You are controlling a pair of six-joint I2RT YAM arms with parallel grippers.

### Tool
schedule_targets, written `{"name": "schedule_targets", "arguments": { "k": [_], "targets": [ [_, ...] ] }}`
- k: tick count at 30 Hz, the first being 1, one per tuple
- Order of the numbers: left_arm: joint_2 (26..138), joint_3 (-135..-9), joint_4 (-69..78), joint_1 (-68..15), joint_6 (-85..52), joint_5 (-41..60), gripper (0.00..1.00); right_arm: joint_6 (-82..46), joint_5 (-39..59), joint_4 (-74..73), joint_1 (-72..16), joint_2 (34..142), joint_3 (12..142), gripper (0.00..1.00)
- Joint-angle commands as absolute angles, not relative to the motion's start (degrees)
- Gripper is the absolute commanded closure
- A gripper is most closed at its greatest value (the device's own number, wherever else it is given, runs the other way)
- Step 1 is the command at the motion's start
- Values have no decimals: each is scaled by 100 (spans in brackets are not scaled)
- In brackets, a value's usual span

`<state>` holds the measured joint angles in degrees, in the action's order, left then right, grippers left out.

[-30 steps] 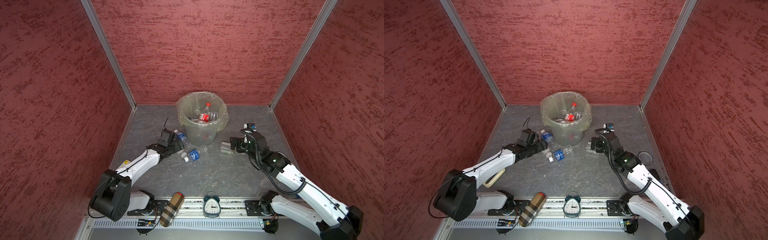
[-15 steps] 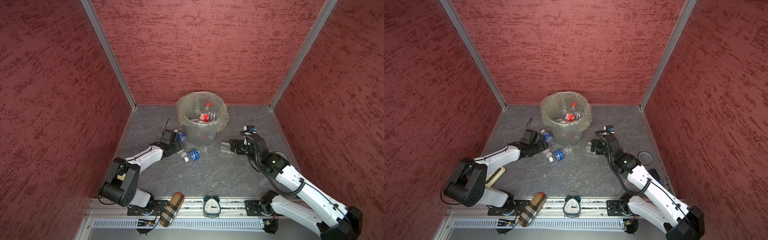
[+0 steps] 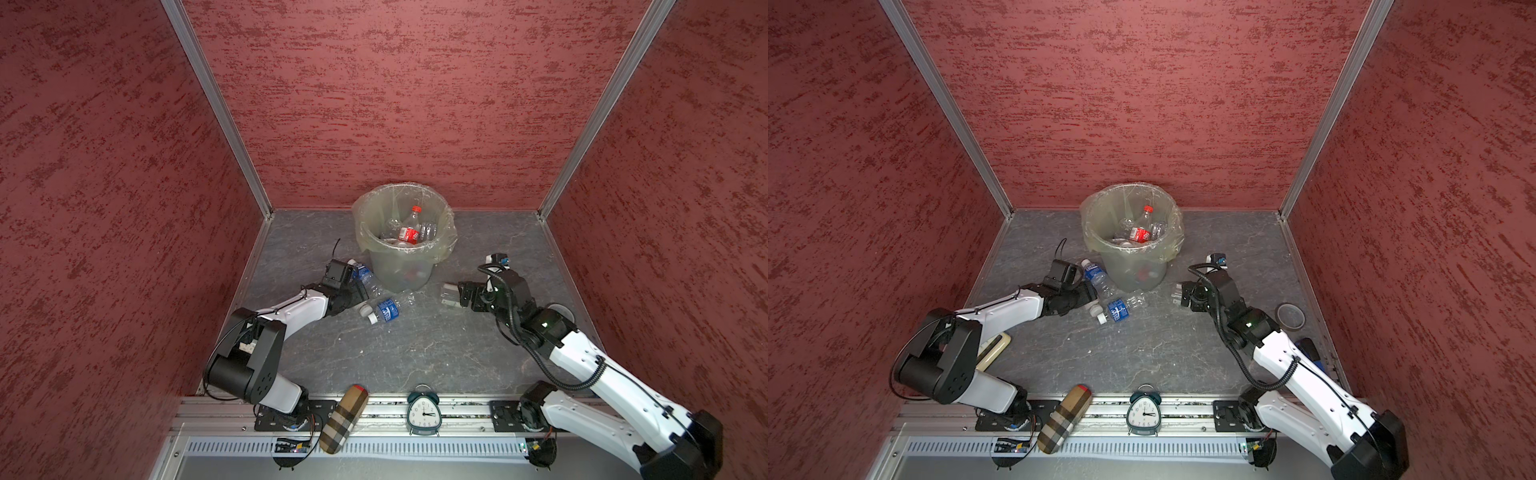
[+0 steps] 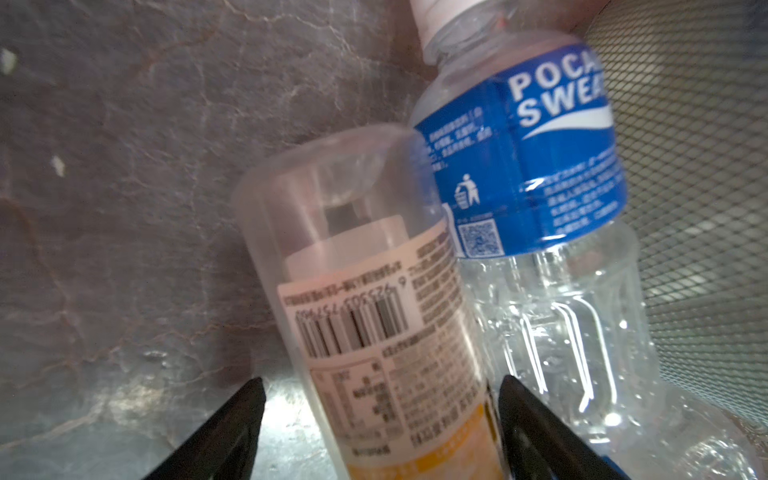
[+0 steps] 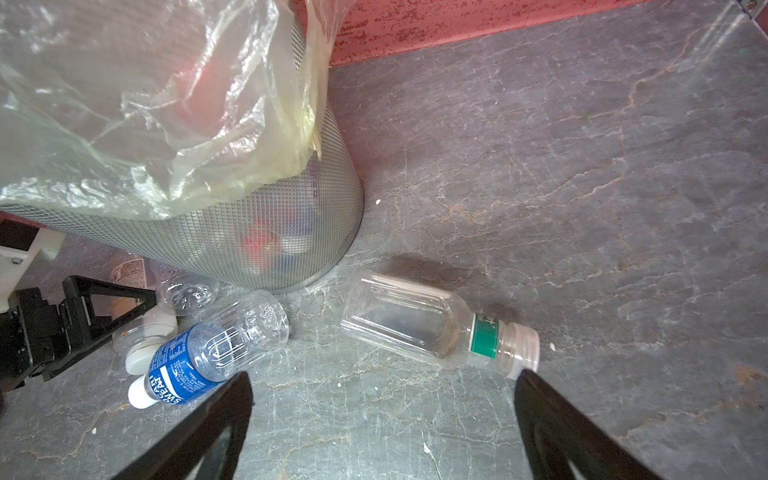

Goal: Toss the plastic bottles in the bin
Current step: 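Close the left gripper on the white-labelled bottle and lift it upright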

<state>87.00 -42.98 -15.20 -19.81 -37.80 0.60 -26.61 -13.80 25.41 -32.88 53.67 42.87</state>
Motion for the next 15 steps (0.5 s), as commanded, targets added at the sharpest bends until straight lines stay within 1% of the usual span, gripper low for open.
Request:
{"name": "schedule_targets", "arguments": {
  "k": [1, 10, 15],
  "targets": [
    [8776, -4390, -1453, -1951, -3816, 147, 13, -2777, -1275, 2351, -3250, 5375, 4236, 1],
    [8768, -4332, -1380, -1921, -3827, 191, 18, -2760, -1229, 2338, -3252, 5379, 4226, 5],
    [8798, -4366, -1372, -1924, -3830, 268, 22, -2747, -1172, 2300, -3252, 5396, 4217, 8]
  ]
}}
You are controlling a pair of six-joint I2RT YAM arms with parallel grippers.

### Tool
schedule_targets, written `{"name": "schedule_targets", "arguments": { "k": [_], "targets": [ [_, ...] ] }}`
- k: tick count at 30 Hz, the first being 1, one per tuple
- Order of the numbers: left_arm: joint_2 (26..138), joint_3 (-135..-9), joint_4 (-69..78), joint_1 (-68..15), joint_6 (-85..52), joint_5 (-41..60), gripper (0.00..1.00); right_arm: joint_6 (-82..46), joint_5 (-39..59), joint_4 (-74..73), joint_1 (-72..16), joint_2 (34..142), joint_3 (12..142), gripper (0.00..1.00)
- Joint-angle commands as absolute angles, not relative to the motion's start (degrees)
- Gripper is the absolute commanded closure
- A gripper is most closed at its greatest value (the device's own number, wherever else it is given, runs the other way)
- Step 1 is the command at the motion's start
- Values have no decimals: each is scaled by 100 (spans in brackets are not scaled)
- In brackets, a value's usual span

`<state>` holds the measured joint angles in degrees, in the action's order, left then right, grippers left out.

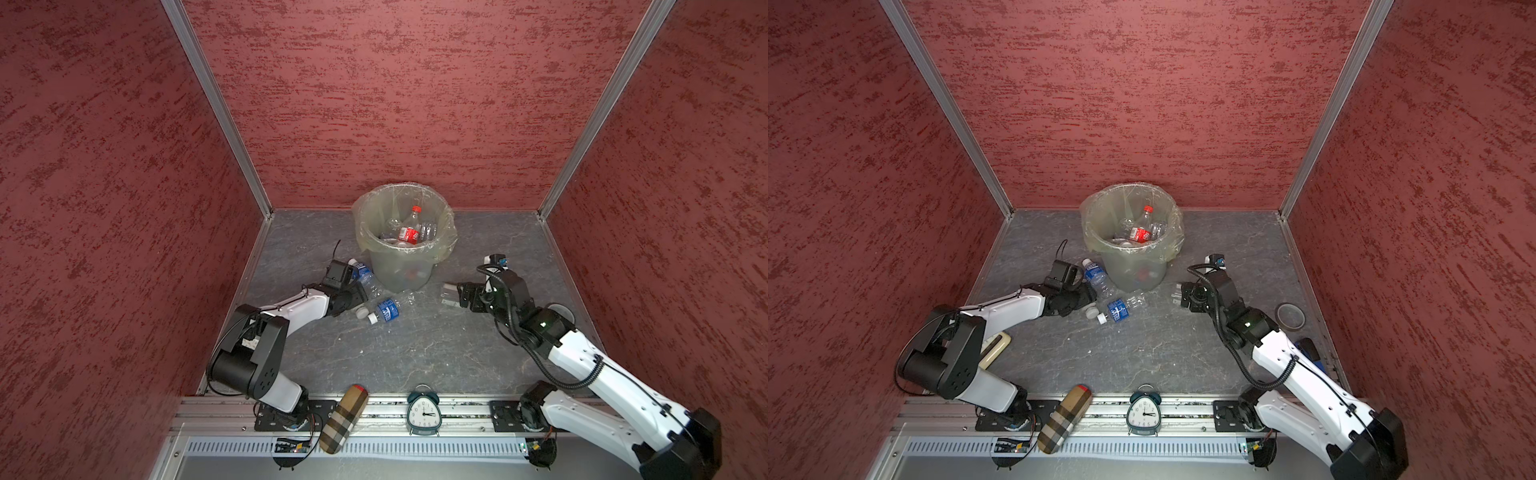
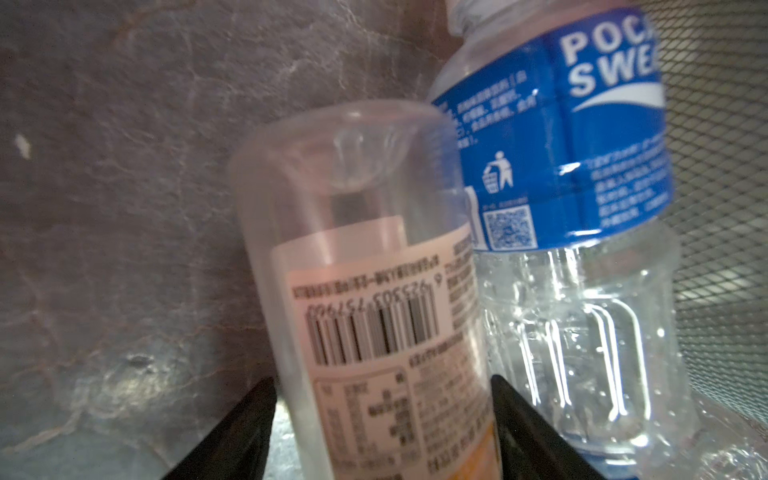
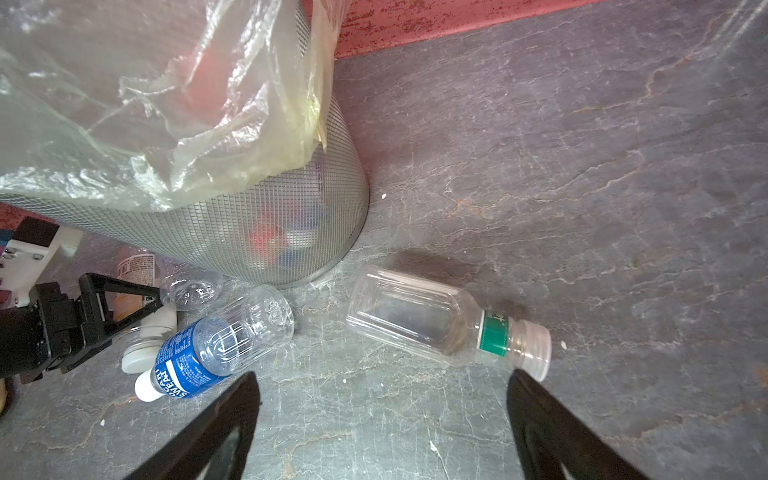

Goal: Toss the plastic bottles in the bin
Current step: 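Close the left gripper on the white-labelled bottle and lift it upright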

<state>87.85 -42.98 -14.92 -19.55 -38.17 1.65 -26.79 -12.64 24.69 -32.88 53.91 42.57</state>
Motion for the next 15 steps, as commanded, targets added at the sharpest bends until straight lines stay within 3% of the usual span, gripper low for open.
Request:
{"name": "schedule_targets", "arguments": {
  "k": [1, 15],
  "targets": [
    [8798, -4372, -1378, -1925, -3832, 276, 23, -2751, -1172, 2299, -3256, 5405, 4224, 9],
    [8444, -4127, -1300, -1804, -3772, 442, 36, -2734, -1091, 2334, -3252, 5473, 4324, 17]
  ]
}}
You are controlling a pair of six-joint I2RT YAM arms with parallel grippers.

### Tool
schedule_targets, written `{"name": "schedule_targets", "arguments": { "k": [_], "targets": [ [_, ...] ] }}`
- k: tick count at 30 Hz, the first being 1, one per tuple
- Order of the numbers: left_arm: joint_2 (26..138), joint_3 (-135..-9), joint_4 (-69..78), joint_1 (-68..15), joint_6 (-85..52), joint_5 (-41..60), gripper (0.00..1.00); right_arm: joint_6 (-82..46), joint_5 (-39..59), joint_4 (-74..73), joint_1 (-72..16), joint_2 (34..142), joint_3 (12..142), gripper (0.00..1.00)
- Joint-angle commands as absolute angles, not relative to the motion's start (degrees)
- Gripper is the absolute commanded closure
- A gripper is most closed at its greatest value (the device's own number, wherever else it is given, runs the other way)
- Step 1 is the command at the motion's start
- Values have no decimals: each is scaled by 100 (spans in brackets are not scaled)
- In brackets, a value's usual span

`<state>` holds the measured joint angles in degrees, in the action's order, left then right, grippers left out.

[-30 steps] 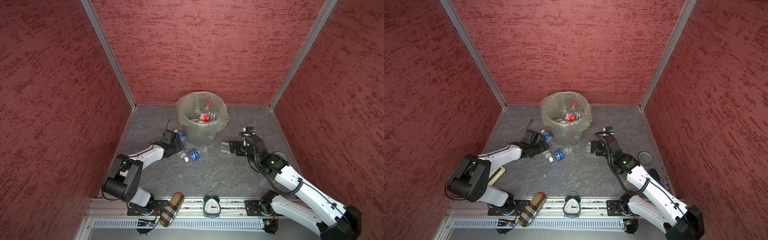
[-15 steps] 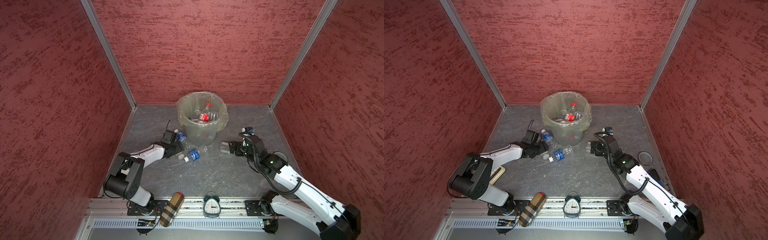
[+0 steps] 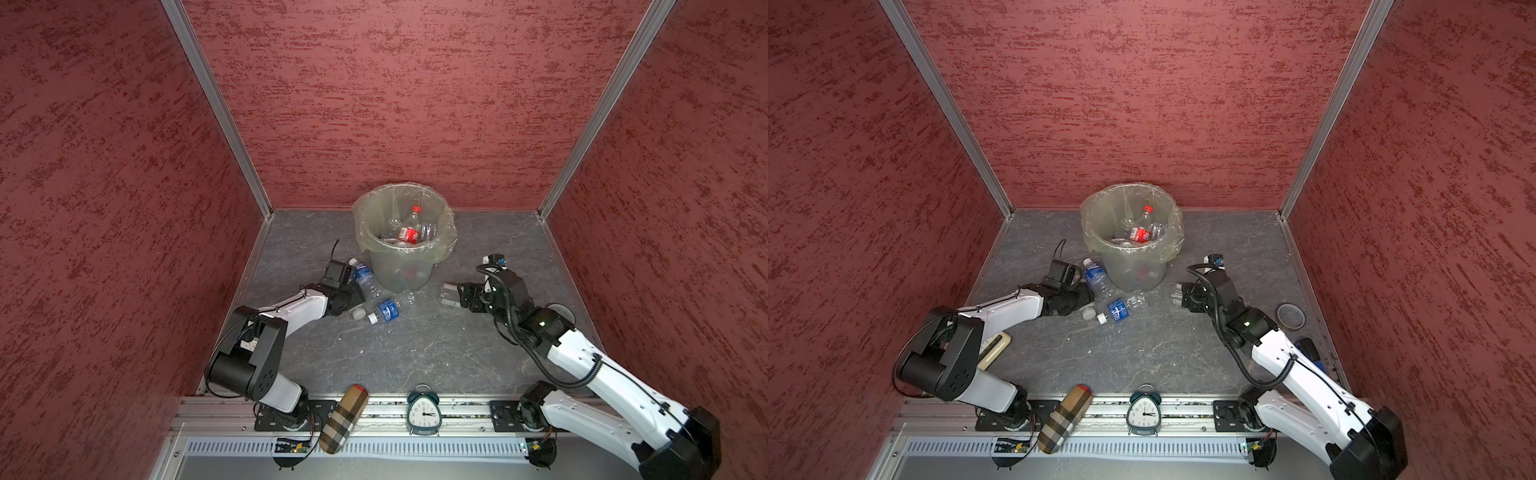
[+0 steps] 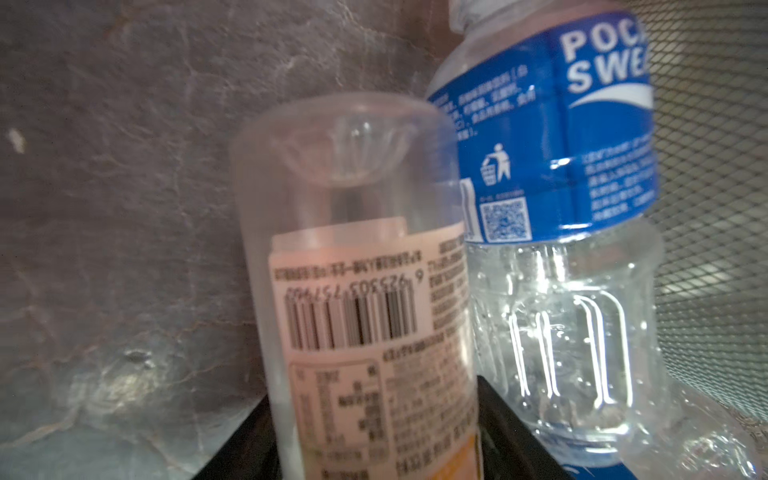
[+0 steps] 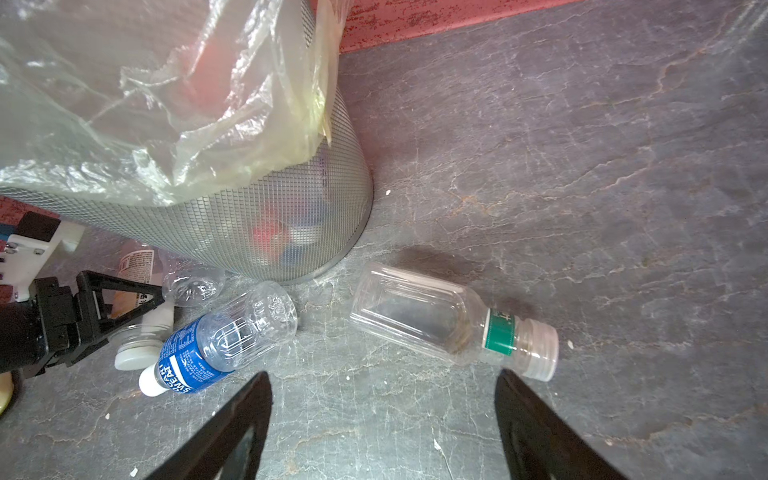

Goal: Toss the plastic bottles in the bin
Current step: 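Close the left gripper on the white-labelled bottle and lift it upright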

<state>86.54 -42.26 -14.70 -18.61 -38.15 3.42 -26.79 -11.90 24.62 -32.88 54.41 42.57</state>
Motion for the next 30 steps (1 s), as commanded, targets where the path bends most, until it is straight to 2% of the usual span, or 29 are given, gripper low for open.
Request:
{"name": "schedule_targets", "arguments": {
  "k": [1, 4, 18, 30],
  "targets": [
    [8382, -4082, -1279, -1791, -3757, 462, 38, -2733, -1088, 2338, -3252, 5488, 4334, 18],
    [8171, -3959, -1257, -1767, -3705, 510, 44, -2716, -1059, 2343, -3252, 5540, 4379, 20],
    [6709, -3310, -1323, -1687, -3437, 522, 53, -2839, -854, 2262, -3254, 5563, 4182, 23],
    [5032, -2756, -1529, -1698, -3298, 414, 55, -2877, -777, 2163, -3254, 5537, 4085, 23]
  ]
}}
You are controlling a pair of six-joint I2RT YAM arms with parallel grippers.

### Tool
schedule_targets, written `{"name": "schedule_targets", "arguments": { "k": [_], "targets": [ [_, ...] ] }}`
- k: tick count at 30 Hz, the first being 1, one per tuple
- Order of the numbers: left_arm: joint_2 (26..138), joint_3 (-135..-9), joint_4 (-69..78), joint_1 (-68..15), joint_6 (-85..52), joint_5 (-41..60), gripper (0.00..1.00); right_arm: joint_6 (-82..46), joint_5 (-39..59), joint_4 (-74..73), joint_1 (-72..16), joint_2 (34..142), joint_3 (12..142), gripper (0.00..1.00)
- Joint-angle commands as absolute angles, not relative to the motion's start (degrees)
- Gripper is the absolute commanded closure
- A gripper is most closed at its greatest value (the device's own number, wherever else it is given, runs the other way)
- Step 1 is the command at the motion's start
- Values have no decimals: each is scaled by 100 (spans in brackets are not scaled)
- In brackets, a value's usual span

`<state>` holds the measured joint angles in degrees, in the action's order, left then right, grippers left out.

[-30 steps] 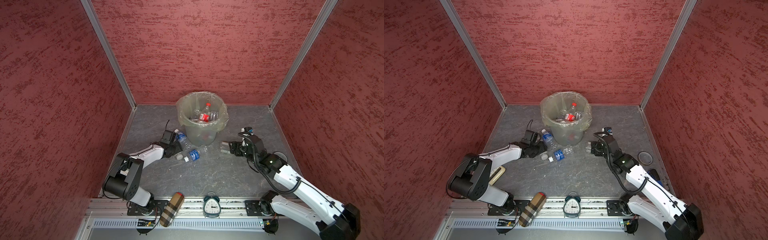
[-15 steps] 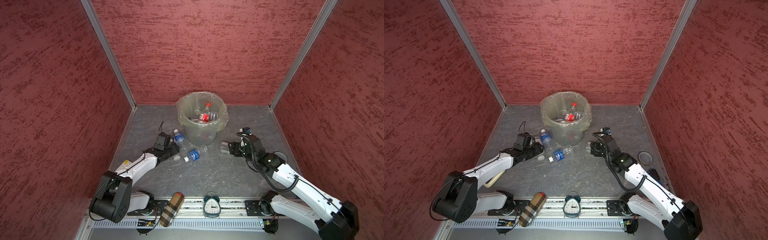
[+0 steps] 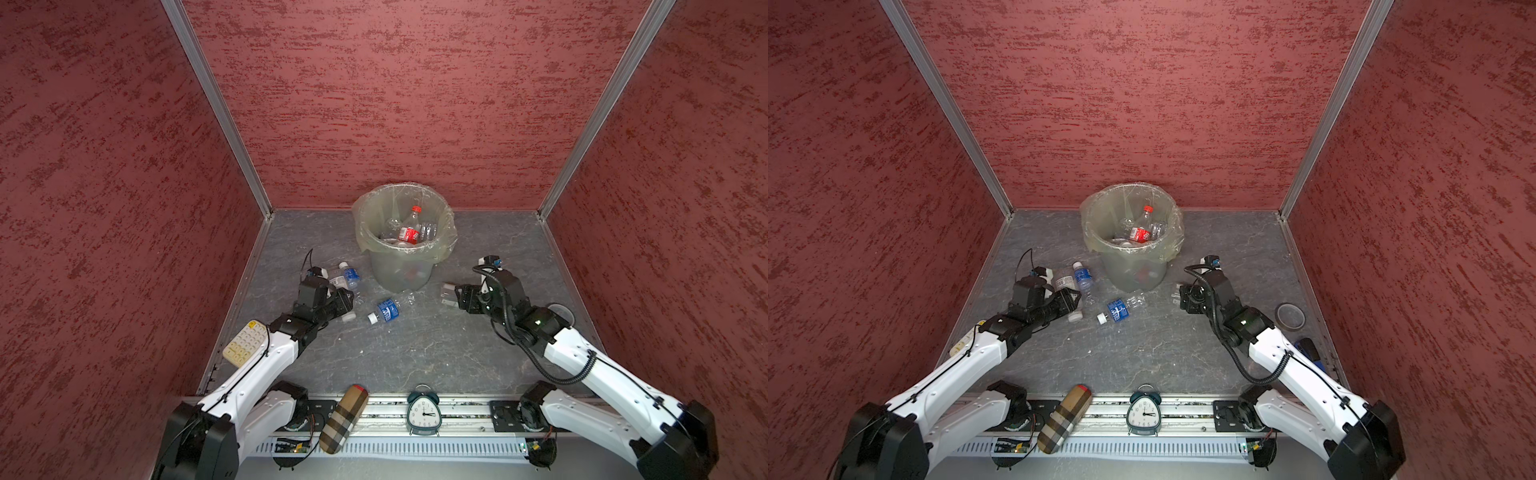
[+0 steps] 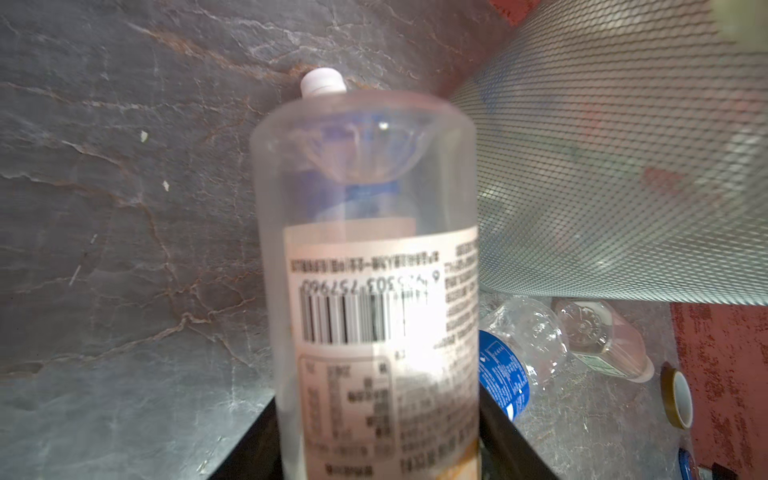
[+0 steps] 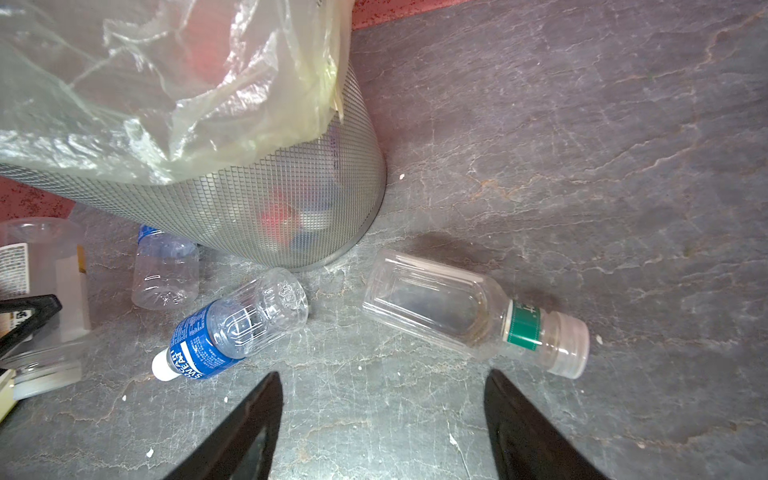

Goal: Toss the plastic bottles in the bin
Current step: 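Close the left gripper on the white-labelled bottle and lift it upright, then carry the white-labelled bottle over the bin and open the left gripper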

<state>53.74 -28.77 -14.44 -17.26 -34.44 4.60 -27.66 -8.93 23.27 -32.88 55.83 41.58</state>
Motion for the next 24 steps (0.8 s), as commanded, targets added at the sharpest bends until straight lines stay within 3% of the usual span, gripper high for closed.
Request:
{"name": "schedule_targets", "arguments": {
  "k": [1, 24],
  "targets": [
    [4845, -2705, -1578, -1697, -3281, 404, 55, -2881, -766, 2152, -3245, 5537, 4070, 24],
    [1534, -2581, -2757, -2020, -2694, 595, 56, -3041, -606, 1800, -3250, 5678, 3777, 24]
  ]
}}
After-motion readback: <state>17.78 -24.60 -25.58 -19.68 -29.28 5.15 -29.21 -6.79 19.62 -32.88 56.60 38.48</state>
